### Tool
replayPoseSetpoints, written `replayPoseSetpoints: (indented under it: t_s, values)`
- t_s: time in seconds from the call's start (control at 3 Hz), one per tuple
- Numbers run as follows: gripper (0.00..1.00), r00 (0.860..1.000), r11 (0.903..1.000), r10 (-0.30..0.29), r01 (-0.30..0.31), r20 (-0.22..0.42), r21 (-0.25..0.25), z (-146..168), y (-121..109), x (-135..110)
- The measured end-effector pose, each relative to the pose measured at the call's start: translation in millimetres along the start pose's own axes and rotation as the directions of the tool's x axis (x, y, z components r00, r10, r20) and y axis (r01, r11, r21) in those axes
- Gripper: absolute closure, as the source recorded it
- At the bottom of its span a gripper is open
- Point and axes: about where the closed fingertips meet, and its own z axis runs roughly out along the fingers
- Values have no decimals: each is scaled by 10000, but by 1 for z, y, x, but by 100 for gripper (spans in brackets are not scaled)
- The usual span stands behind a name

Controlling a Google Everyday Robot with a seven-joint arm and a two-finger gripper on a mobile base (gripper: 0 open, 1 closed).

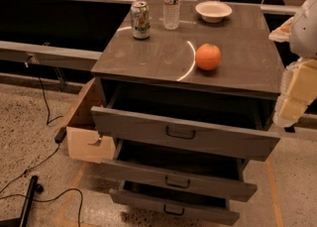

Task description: Place orange into middle drawer

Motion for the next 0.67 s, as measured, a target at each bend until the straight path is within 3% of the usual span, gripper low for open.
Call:
replayPoseSetpoints:
  t_s: [0.33,0.67]
  values:
    - [0,10000,10000,0,0,1,2,0,0,0]
    - [0,9973,9993,335,-345,658,135,1,-6,-1]
